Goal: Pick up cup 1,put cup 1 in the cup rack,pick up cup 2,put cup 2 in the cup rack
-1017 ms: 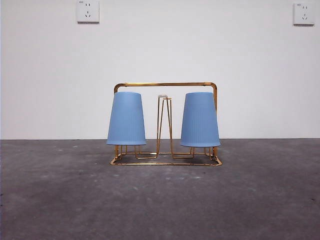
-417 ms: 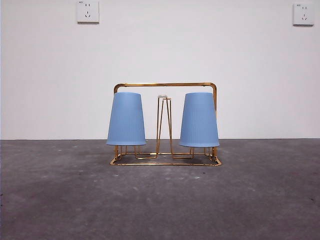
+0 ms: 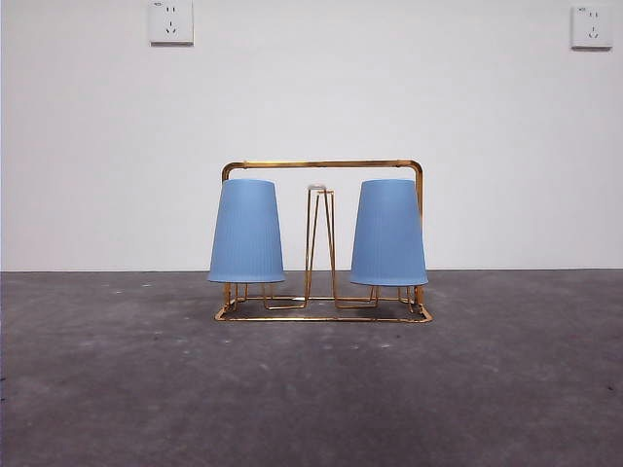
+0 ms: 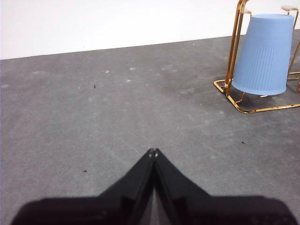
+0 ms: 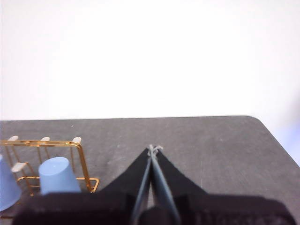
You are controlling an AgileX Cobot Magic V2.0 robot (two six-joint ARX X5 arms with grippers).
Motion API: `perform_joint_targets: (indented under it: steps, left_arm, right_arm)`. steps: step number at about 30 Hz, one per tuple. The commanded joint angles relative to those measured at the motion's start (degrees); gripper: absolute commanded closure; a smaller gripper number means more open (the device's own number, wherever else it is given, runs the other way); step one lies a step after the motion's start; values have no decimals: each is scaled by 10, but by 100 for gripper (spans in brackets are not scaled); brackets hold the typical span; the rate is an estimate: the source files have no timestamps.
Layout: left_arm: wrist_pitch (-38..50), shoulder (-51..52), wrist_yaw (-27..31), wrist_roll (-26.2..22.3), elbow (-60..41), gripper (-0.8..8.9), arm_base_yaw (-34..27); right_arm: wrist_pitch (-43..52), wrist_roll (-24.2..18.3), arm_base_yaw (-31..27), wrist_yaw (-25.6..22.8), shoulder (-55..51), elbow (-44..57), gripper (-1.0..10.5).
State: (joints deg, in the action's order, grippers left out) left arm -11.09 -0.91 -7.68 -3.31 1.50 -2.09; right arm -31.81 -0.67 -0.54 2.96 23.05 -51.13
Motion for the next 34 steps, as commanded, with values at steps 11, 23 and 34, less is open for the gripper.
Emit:
perform_joint_targets:
  steps: [11,23,34]
  left_arm:
    - [5,-3,0,6,-5,816,-1]
    - [5,-4,0,6,-5,816,-1]
    - [5,-10,0,6,-5,816,-1]
  right_arm:
    - [188,1,-10,0,-173,380,942]
    - [189,21,-10,1,-226,493,942]
    - [185,21,-10,0,-225,492,942]
